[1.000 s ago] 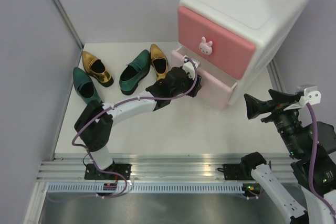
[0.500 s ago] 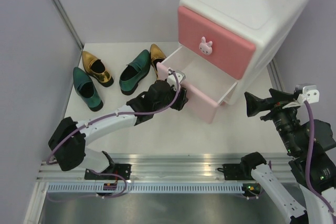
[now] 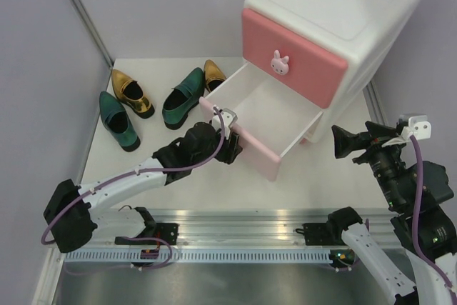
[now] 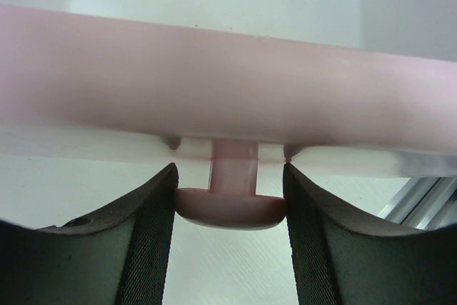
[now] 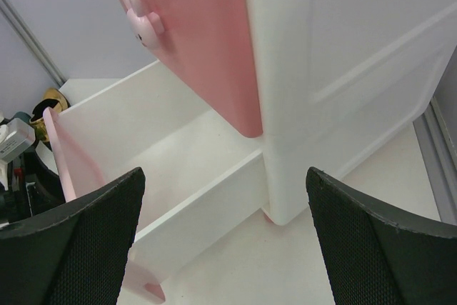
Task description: Place and organize the shoes in the shoe cabinet
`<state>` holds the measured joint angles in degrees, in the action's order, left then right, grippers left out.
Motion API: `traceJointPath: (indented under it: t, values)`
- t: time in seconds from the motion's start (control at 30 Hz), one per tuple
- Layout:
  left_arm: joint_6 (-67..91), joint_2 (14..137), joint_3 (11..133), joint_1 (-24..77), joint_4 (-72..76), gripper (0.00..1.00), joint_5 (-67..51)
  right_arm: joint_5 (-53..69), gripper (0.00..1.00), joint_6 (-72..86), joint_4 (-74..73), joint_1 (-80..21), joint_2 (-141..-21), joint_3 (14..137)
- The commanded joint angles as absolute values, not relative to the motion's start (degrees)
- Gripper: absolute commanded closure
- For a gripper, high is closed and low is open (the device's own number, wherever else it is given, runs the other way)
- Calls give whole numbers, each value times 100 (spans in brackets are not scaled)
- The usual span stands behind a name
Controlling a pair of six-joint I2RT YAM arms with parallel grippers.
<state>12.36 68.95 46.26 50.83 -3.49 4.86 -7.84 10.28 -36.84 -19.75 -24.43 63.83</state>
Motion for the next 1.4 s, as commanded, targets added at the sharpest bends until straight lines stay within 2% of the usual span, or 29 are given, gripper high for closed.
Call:
traceJointPath:
  t: [0.0,0.17,0.3,0.37,0.47,0.6,0.77,0.8,0.87,0.9,0.97,1.0,1.1,1.23,1.37]
  values:
    - [1670,6680,4483,5115,-694,89,405,-879,2,1037,-3542,-1969,-2408,6337]
    - [1714,6496,4377,5115,-799,87,396,-879,2,1063,-3577,-1969,-2364,6328]
    - [1767,6381,4342,5115,-861,75,308,-888,2,1072,-3630,-1969,-2320,6337]
    - [1810,6346,4316,5115,-879,74,264,-888,2,1081,-3630,-1969,-2303,6337]
    - [1854,6276,4280,5115,-914,63,229,-879,2,1072,-3656,-1969,-2285,6372]
    - [1881,6144,4236,5115,-976,57,229,-879,2,1090,-3683,-1960,-2276,6398]
    - [1890,5977,4157,5115,-1046,54,264,-844,2,1099,-3726,-1969,-2241,6442]
    - [1890,5959,4157,5107,-1055,46,264,-835,2,1107,-3744,-1969,-2241,6442]
    - [1881,5933,4096,5115,-1046,41,255,-835,2,1116,-3753,-1969,-2241,6442]
    - [1881,5924,4096,5115,-1063,33,255,-844,2,1125,-3770,-1960,-2233,6451]
    - [1890,5906,4078,5115,-1081,27,255,-835,2,1151,-3779,-1969,-2224,6451]
    - [1907,5889,4078,5115,-1116,19,237,-826,2,1151,-3788,-1969,-2215,6451]
    - [1960,5819,4078,5115,-1142,9,228,-817,2,1169,-3806,-1969,-2215,6469]
    - [1995,5661,4148,5115,-1318,0,132,-791,2,1178,-3814,-1960,-2232,6539]
    - [1995,5301,4324,5115,-1678,0,-227,-817,2,1151,-3858,-1969,-2232,6627]
